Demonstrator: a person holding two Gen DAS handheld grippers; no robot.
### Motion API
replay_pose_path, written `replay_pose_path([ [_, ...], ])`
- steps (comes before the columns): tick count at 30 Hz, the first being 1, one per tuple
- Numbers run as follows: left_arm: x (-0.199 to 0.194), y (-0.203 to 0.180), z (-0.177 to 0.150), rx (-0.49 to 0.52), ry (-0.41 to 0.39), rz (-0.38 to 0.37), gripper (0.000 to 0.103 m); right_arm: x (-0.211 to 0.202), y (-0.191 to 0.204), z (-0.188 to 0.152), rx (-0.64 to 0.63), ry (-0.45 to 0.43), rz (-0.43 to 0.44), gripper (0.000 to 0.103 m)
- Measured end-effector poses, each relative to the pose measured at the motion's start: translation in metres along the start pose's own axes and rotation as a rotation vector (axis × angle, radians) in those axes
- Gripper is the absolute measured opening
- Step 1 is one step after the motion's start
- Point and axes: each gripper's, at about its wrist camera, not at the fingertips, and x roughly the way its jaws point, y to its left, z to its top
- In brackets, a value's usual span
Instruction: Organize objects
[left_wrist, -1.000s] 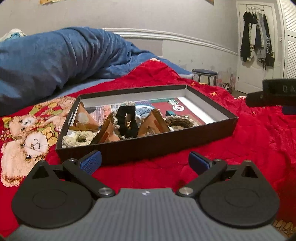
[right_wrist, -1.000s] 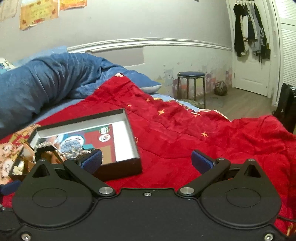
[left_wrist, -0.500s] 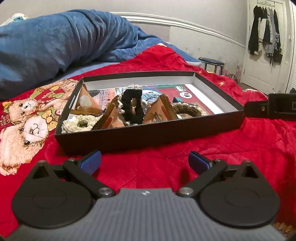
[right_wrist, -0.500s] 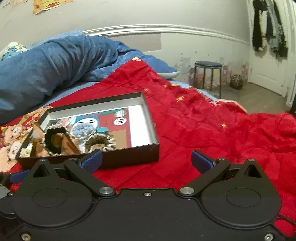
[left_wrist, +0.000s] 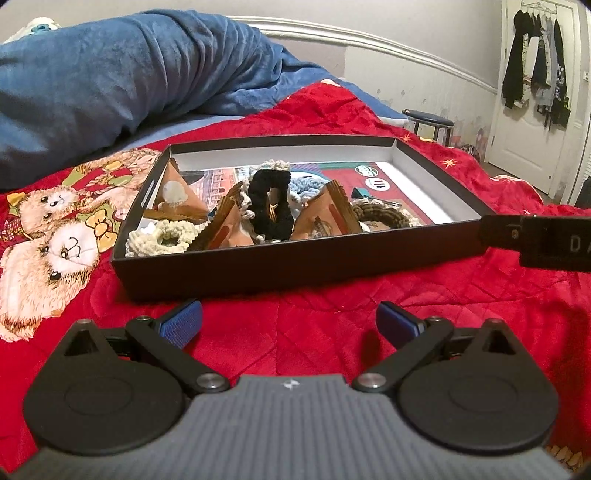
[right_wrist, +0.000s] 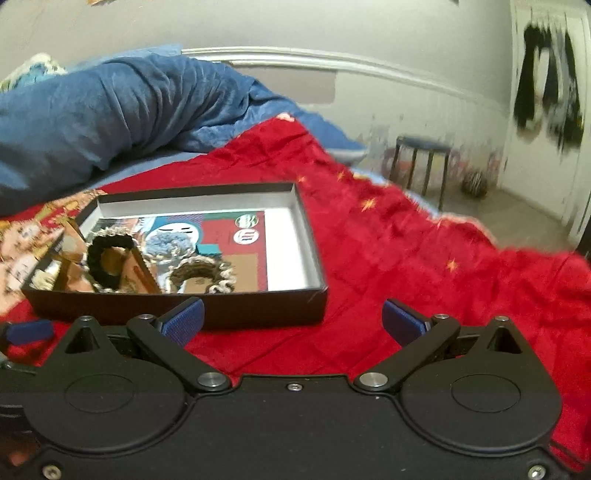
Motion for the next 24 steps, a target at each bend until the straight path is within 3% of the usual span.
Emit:
replay_pose_path([
  [6, 0.004, 0.002, 0.001, -0.011, 0.027, 0.004, 0.103, 0.009, -0.001, -0.002, -0.012, 0.018, 0.032, 0.103],
  [12, 0.006, 0.002, 0.0, -0.015, 0.039, 0.01, 0.103, 0.033, 0.0, -0.017, -0.124, 0.026, 0.055, 0.103],
  [19, 0.009, 0.003, 0.0, -0.017, 0.05, 0.014, 0.103, 0.059, -0.001, -0.025, -0.126, 0.121, 0.083, 0.103],
  [24, 0.009, 0.002, 0.0, -0.009, 0.059, 0.026, 0.103, 0.061, -0.004, -0.038, -0.109, 0.101, 0.091, 0.103],
])
